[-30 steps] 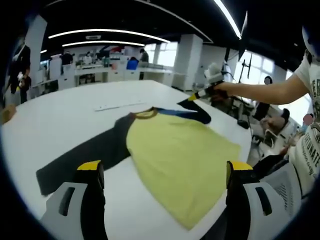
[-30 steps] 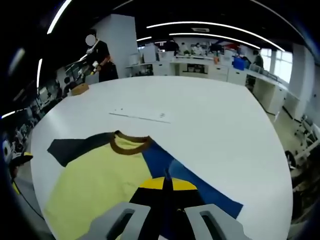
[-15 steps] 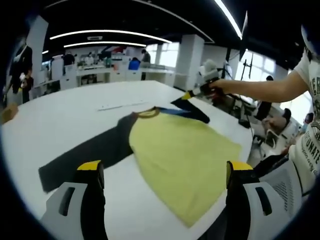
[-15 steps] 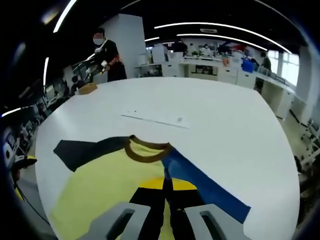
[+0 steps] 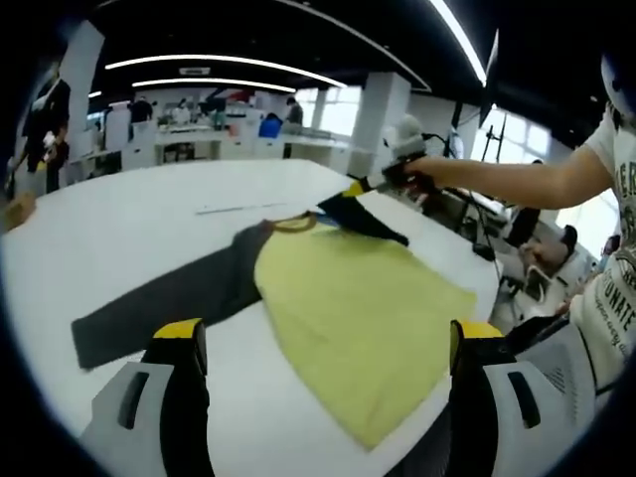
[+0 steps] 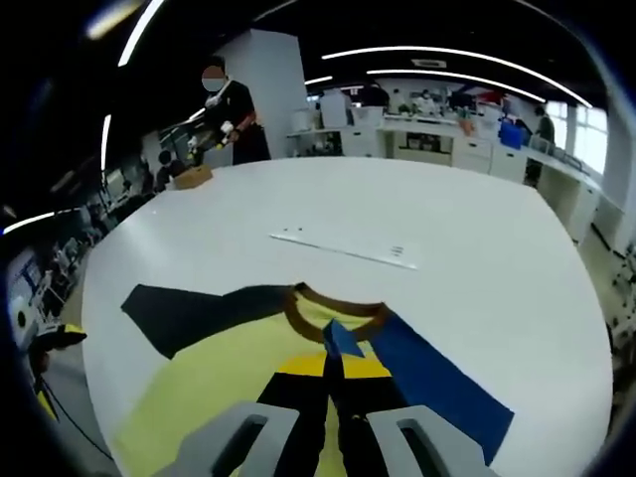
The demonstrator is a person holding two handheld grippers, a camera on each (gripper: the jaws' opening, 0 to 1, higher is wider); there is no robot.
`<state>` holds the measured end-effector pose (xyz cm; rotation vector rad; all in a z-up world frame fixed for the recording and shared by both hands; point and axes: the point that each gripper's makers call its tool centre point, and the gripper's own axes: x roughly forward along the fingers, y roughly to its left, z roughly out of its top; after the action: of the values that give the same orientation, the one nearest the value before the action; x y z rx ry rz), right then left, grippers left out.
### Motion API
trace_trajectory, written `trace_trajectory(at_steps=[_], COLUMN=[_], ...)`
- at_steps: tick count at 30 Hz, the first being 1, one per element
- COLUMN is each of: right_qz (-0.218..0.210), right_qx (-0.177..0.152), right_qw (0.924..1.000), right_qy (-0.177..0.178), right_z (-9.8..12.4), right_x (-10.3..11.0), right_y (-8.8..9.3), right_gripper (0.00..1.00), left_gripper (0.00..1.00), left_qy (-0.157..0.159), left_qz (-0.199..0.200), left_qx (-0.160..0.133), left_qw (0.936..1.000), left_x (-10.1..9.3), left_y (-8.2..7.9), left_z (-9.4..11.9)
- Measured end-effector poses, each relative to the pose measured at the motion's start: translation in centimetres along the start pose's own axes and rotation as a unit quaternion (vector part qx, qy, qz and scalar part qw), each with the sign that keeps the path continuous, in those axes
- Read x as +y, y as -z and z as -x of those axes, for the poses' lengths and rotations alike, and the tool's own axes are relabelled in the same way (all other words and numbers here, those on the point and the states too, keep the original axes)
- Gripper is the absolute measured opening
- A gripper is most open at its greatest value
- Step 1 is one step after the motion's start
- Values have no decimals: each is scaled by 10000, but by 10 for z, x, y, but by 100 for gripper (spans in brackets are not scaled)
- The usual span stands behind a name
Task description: Fold the garment on the visible template until the final outline fits inside the template.
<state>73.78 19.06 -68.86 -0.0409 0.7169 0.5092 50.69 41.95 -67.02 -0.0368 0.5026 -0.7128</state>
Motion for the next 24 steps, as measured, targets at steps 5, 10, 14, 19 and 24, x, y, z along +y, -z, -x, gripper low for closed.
trace_trajectory(at_steps=[5, 10, 14, 19, 24], right_qz=[34, 132, 175, 344, 600], right_qx=[-7, 2, 13, 100, 110], right_qw=[9999, 9997, 9994, 9986, 9967], right_qy=[-106, -204, -287, -401, -531], right_z=[-6, -12, -16, -26, -30], right_x=[14, 29, 39, 52, 71], right_y=[-5, -9, -12, -13, -17], right_gripper=[0, 0, 0, 0, 0], left_gripper=[99, 99, 99, 99, 99], left_qy=[-9, -41, -139, -182, -198], left_qz=[119, 168, 119, 96, 59], left_qx=[-55, -37, -11, -24, 16], left_qw=[9999, 9998, 9998, 9998, 9998], left_x=[1, 2, 5, 7, 8], left_y=[-1, 1, 2, 3, 5], left_z=[2, 4, 6, 6, 7])
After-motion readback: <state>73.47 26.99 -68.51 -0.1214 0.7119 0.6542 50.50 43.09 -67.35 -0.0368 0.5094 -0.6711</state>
